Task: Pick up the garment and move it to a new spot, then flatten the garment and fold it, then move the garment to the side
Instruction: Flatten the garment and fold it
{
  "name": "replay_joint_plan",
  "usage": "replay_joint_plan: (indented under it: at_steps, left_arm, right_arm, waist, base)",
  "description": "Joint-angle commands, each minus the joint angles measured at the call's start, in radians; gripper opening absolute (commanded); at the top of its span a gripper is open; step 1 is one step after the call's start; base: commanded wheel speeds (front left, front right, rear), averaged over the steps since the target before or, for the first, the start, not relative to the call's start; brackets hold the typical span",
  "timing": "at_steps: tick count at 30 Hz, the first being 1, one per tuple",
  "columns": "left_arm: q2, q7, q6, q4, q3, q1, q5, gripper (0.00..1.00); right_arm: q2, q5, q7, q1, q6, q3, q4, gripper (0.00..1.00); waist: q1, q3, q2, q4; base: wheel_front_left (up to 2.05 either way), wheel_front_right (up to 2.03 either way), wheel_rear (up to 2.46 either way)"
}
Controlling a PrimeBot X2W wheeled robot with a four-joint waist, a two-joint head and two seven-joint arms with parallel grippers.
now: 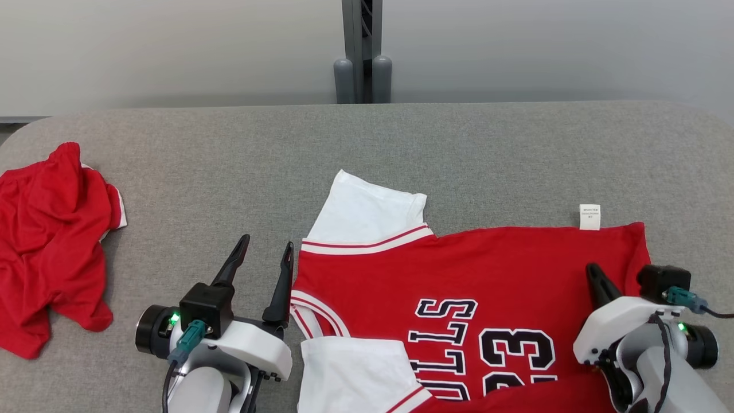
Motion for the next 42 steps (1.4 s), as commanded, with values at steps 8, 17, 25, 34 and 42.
replay_joint_plan:
  at_steps: [8,17,25,34,42]
  left_arm:
    - [0.004,-0.001,-0.004,0.001,0.020,0.014,0.012,1.00]
    - [0.004,-0.001,-0.005,-0.004,0.029,0.014,0.014,1.00]
    - [0.004,-0.001,-0.003,-0.006,0.031,0.017,0.013,1.00]
    - [0.004,-0.001,-0.005,-0.005,0.029,0.011,0.013,1.00]
    - [0.003,-0.001,-0.003,-0.001,0.027,0.010,0.015,1.00]
  right_arm:
    - [-0.008,0.068,0.068,0.060,0.000,0.021,0.088,0.00]
    - [-0.064,0.077,0.081,0.061,-0.005,-0.031,0.191,0.00]
    - [-0.095,0.066,0.050,0.034,-0.005,-0.080,0.237,0.00]
    - [-0.130,0.054,0.029,0.016,-0.005,-0.120,0.264,0.00]
    - [-0.115,0.055,0.007,-0.011,-0.002,-0.130,0.238,0.00]
  waist:
    - [0.0000,-0.009,0.0000,0.004]
    - [0.0000,-0.009,0.0000,-0.009]
    - [0.0000,-0.006,0.0000,-0.022]
    - [0.0000,0.000,0.0000,-0.029]
    - [0.0000,-0.001,0.0000,-0.029]
  base:
    - [0.00,0.00,0.00]
    - [0.00,0.00,0.00]
    - [0.00,0.00,0.00]
    - [0.00,0.00,0.00]
    - [0.00,0.00,0.00]
